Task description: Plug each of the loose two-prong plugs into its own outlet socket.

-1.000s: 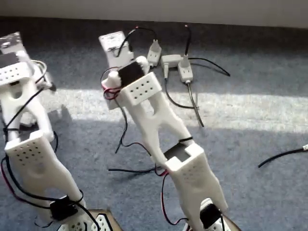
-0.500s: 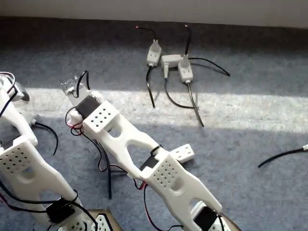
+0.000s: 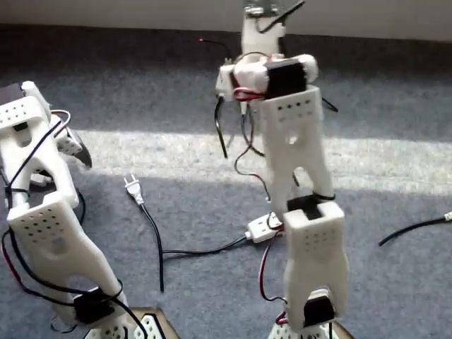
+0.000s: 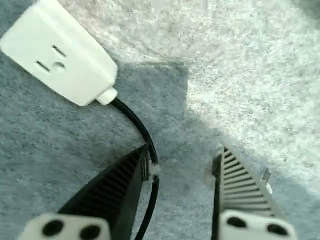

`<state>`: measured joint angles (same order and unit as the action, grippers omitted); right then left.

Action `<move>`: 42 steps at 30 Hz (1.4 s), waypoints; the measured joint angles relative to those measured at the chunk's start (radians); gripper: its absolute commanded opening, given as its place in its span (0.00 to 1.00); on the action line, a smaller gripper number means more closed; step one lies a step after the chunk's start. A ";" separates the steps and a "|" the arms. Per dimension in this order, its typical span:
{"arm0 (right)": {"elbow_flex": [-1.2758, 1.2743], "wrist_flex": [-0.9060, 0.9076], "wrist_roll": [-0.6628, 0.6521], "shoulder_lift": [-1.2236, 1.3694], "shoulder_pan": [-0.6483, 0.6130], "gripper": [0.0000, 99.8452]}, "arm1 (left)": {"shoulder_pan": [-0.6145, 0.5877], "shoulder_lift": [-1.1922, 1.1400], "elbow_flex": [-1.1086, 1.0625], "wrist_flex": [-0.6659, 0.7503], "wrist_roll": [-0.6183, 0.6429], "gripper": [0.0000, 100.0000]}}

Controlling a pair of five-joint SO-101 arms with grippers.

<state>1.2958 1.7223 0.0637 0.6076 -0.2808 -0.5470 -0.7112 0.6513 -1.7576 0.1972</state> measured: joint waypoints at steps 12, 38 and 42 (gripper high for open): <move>-0.204 -0.025 -0.009 -0.106 0.382 0.18 | 0.204 0.025 -0.206 0.000 0.008 0.22; -0.215 -0.133 -0.011 -0.060 0.442 0.18 | 0.425 0.565 -0.784 0.290 0.173 0.22; -0.215 -0.133 -0.011 -0.060 0.440 0.18 | 0.427 0.434 -0.784 0.331 0.203 0.22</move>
<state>1.0810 1.5888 0.0529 0.5478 0.1596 -0.1204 -0.2770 -0.1327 -1.4262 0.3997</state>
